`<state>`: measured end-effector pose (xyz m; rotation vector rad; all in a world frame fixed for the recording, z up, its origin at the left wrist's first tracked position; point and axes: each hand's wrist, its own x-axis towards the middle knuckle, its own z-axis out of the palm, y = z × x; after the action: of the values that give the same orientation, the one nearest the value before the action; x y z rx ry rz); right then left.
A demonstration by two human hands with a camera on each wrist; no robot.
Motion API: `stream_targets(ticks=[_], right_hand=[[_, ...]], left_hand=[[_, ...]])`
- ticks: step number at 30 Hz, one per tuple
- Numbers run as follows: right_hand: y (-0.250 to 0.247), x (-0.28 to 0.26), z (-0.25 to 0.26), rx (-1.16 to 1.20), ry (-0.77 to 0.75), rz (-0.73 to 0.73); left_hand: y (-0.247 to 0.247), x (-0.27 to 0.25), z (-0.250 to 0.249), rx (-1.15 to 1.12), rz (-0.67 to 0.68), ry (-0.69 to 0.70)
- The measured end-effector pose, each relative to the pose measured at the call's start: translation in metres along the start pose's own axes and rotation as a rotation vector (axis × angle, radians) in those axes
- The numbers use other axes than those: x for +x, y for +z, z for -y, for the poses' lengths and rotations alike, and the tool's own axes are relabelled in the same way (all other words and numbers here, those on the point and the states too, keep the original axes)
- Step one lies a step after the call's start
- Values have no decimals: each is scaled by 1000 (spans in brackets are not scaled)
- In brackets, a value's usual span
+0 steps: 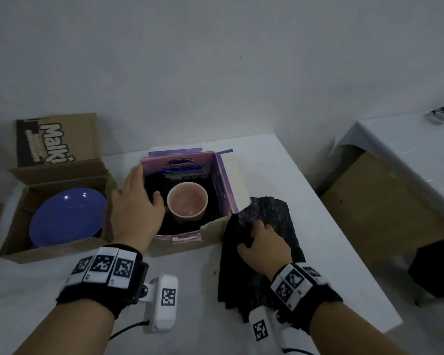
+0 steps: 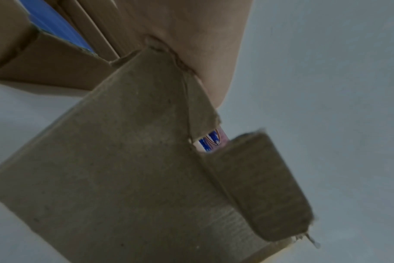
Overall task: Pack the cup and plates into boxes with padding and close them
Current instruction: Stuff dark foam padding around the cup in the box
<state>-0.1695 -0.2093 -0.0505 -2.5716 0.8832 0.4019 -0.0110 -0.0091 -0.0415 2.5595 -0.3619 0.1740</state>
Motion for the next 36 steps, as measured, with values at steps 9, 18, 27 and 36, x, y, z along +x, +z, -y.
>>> stream_targets(ticks=[9, 18, 27, 36], right_hand=[[-46, 1, -10, 316, 22, -237], [-126, -5, 31, 358, -287, -621], [-85, 21, 119, -250, -755, -275], [-61, 52, 147, -665, -772, -295]], left_hand=[[2, -1, 2, -41, -13, 0], [-1, -4, -3, -146, -56, -20], [-2, -4, -3, -198, -80, -22], [-4, -4, -3, -260, -98, -57]])
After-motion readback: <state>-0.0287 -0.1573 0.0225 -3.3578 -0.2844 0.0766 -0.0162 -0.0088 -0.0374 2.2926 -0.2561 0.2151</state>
